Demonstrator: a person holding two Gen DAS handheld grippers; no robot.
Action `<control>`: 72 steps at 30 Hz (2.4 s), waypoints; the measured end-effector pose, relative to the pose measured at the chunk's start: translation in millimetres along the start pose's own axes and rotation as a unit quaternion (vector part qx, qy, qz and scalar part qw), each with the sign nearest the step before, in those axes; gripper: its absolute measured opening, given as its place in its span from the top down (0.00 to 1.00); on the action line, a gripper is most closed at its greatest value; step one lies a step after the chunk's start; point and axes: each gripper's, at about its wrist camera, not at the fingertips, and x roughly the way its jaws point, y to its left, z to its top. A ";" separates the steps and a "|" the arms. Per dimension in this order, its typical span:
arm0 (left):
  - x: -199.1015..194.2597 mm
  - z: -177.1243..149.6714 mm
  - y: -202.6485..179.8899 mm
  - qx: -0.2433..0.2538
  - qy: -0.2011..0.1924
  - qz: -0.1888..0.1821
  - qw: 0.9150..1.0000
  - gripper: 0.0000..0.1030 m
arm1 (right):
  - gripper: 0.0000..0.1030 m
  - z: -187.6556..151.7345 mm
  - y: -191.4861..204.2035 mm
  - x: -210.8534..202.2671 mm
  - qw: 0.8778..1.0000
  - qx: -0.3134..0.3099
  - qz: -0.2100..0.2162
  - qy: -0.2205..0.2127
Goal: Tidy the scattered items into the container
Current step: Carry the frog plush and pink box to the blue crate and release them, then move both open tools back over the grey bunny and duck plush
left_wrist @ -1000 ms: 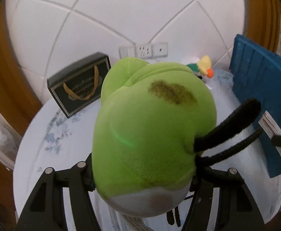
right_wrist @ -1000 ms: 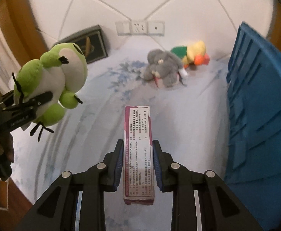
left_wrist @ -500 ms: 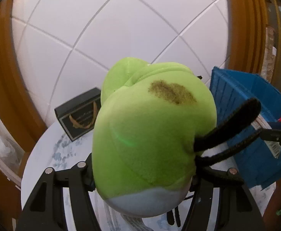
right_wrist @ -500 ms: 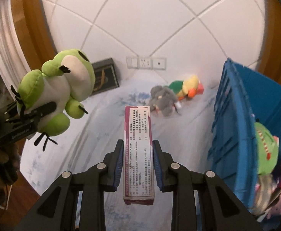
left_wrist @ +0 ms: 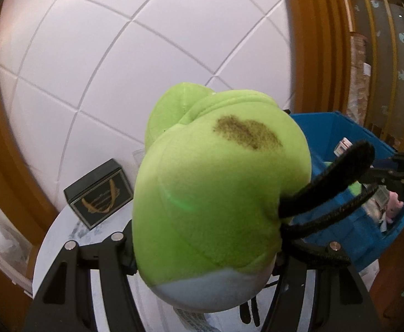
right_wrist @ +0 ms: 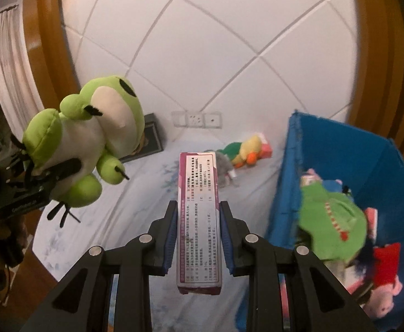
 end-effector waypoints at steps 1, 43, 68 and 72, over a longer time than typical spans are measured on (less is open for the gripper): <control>-0.1 4.7 -7.7 0.004 -0.002 -0.005 1.000 0.39 | 0.73 0.2 -5.2 -4.1 1.000 0.003 -0.002 -0.002; 116.5 179.7 -287.9 0.151 0.002 -0.166 0.975 0.07 | 0.00 -58.6 -252.8 -67.1 0.974 0.153 -0.168 0.016; 129.8 46.4 -26.1 0.056 0.071 -0.004 0.996 0.07 | 0.00 -2.9 -86.3 25.0 0.995 0.052 -0.082 0.023; 148.0 22.8 5.5 0.050 0.094 0.003 0.994 0.07 | 0.00 12.1 -53.4 55.4 0.997 0.035 -0.070 0.023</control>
